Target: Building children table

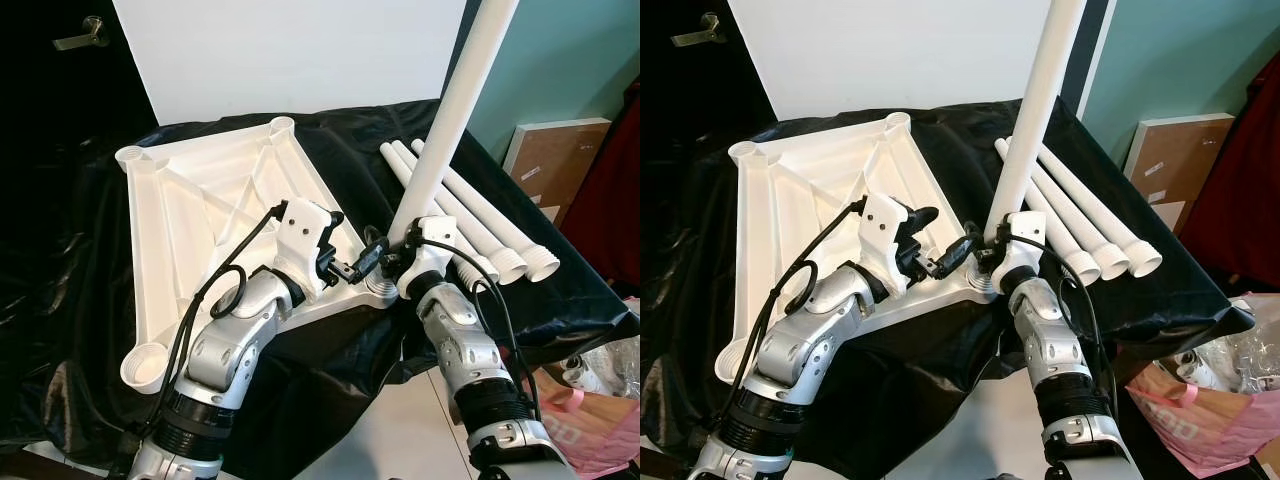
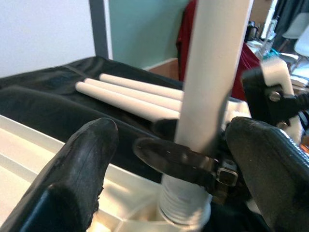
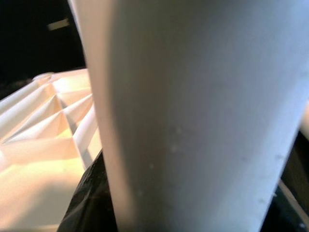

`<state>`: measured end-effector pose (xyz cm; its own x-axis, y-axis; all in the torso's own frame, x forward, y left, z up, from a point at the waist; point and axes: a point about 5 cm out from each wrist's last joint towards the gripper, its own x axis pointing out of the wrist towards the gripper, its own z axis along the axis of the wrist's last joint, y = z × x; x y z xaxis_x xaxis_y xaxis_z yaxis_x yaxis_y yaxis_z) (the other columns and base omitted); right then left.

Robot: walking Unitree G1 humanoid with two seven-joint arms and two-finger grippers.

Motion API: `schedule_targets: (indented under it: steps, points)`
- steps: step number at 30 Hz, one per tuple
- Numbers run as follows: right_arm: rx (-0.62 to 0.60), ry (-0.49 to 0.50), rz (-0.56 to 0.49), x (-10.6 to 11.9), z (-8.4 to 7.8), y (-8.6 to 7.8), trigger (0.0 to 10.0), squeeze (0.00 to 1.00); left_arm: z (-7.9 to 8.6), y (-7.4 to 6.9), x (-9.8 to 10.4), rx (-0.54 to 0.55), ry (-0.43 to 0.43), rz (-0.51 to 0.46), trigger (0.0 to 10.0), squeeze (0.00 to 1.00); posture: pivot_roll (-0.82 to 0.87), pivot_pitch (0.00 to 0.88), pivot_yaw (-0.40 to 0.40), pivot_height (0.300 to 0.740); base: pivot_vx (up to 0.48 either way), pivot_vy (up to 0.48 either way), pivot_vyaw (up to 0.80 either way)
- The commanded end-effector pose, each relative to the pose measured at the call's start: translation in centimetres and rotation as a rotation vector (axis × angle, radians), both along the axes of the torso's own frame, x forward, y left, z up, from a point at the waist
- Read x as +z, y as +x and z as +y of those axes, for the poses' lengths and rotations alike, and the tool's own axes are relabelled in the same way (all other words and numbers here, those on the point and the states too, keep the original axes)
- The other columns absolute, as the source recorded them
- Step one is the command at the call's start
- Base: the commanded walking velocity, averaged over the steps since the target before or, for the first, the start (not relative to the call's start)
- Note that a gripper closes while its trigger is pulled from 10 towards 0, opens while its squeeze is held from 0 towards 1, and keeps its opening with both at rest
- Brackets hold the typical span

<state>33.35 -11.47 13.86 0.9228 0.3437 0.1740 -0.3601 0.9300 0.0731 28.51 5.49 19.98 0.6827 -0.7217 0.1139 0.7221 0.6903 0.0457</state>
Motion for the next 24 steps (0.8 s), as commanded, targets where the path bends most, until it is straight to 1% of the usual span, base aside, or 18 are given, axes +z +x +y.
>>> schedule_targets:
  steps: [1, 3, 10, 12, 24]
  points:
    - [0.016, -0.059, 0.007, -1.2, 0.0, -0.4, 10.0, 0.00, -0.5, -0.8, -0.7, -0.115, 0.032, 0.031, 10.0, 0.00, -0.01, 0.020, -0.003, 0.740, 0.000, 0.000, 0.00]
    - [0.038, -0.091, -0.022, -1.6, 0.0, -0.7, 10.0, 0.00, -0.4, -1.2, -1.1, -0.127, 0.048, 0.037, 10.0, 0.00, -0.01, 0.022, -0.001, 0.740, 0.000, 0.000, 0.00]
    - [0.049, -0.144, -0.034, -2.4, -0.1, -1.0, 10.0, 0.00, -0.3, -1.5, -1.3, -0.136, 0.047, 0.052, 10.0, 0.00, 0.00, 0.028, 0.000, 0.740, 0.000, 0.000, 0.00]
    - [0.054, -0.191, -0.052, -2.8, -0.1, -1.3, 10.0, 0.00, -0.2, -1.6, -1.2, -0.130, 0.048, 0.049, 10.0, 0.00, 0.00, 0.032, 0.000, 0.740, 0.000, 0.000, 0.00]
    - [0.091, -0.270, -0.098, -3.8, 0.1, -1.6, 10.0, 0.00, -0.1, -1.7, -1.1, -0.117, 0.047, 0.053, 10.0, 0.00, 0.00, 0.042, 0.001, 0.740, 0.000, 0.000, 0.00]
